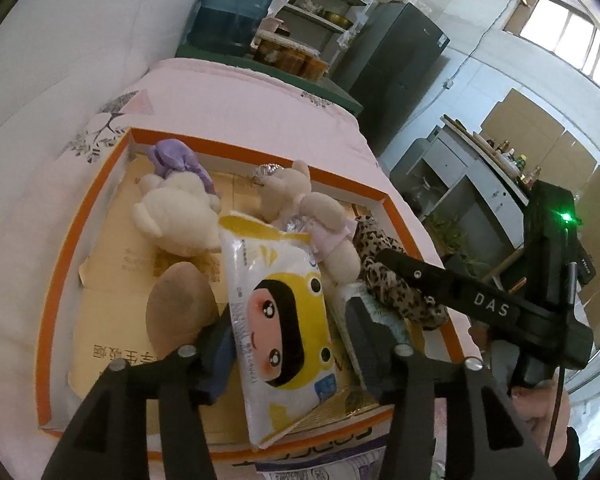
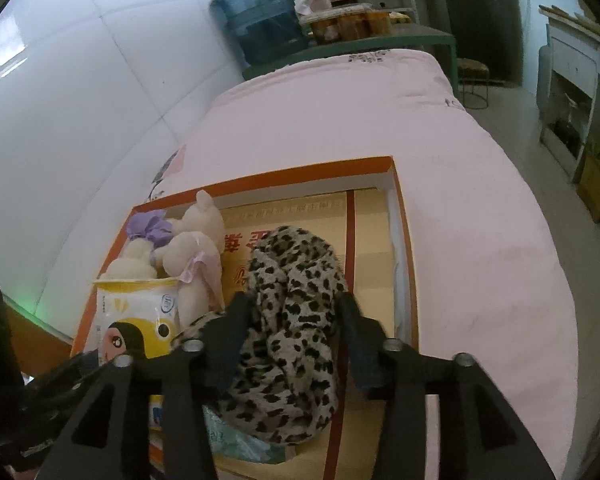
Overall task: Organize soft objects
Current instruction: 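Lower the scarf and yellow pack into the tray and open both grippers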
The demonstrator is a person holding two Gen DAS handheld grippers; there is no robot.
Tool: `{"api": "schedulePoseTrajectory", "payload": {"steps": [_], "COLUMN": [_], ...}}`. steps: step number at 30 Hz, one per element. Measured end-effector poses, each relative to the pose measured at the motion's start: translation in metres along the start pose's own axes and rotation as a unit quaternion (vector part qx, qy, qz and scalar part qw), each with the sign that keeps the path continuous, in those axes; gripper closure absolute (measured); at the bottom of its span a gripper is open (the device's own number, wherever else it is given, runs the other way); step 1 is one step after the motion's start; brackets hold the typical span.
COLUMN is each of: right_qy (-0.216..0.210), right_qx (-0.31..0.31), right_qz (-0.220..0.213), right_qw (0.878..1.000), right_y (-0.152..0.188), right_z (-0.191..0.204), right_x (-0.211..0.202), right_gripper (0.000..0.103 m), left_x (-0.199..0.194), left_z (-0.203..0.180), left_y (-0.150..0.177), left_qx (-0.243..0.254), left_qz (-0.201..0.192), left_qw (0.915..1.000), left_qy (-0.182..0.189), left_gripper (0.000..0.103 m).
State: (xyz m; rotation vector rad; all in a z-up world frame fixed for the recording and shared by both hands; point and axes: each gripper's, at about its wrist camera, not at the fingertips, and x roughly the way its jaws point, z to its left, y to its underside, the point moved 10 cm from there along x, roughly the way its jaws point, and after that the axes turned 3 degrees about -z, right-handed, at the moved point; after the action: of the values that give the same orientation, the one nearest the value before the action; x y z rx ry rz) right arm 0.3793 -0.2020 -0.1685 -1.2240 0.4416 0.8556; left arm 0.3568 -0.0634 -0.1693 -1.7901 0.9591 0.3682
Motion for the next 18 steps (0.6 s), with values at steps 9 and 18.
{"api": "schedulePoseTrajectory", "payload": {"steps": [9,18], "right_qy": [0.009,0.010], "right_qx": [0.005,0.003], "right_qz": [-0.018,-0.035], "right_qw": [1.000,0.999], "right_y": [-0.001,0.004], "right_z": [0.000,0.008], "right_x": [-0.019,-0.048], "right_gripper": [0.043,0.043], "left_x": [-0.015,-0.039], "left_z": [0.001,-0.011], "left_y": [-0.003,-0.004], "left_qx": [0.015,0.037], "left_qz": [-0.012,-0.030], "left_qw": [0.9994,0.9983], "left_qy": [-0.028,-0.034], "left_gripper": [0.049,0.049]}}
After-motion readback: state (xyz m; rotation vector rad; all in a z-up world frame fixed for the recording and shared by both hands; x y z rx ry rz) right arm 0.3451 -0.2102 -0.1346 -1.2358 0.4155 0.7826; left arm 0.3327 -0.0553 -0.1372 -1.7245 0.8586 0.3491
